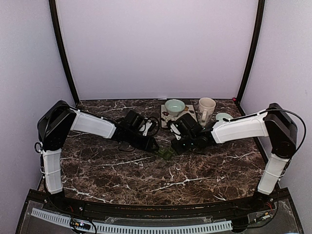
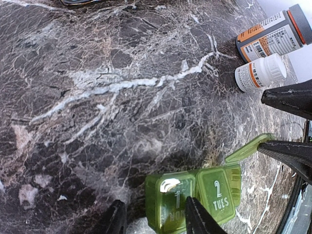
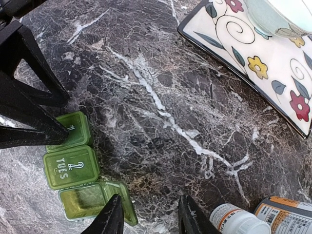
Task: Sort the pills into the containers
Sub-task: Open the lid of the pill container.
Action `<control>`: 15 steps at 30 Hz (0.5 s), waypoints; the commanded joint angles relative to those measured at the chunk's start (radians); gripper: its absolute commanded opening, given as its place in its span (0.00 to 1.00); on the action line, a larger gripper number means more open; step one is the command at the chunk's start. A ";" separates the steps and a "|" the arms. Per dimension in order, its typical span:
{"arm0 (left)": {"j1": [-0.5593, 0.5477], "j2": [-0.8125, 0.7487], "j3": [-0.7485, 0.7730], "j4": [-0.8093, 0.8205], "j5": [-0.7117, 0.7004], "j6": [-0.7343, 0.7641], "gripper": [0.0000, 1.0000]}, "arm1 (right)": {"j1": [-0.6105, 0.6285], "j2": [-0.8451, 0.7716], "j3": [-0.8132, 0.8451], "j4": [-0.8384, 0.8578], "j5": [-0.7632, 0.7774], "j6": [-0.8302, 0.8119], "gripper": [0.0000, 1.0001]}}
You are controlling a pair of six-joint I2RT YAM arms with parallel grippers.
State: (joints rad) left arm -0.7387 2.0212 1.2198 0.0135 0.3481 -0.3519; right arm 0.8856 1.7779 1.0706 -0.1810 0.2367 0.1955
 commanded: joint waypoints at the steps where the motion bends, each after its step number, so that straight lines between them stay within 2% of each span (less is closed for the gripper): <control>1: -0.005 -0.013 -0.026 -0.076 -0.010 0.017 0.42 | -0.011 0.006 0.039 0.000 0.018 -0.011 0.39; 15: -0.006 -0.012 -0.024 -0.076 -0.010 0.018 0.42 | -0.012 0.055 0.037 -0.013 0.045 -0.017 0.39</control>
State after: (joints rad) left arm -0.7387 2.0212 1.2198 0.0135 0.3492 -0.3515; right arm 0.8806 1.8133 1.0901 -0.1890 0.2558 0.1886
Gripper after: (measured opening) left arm 0.424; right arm 0.392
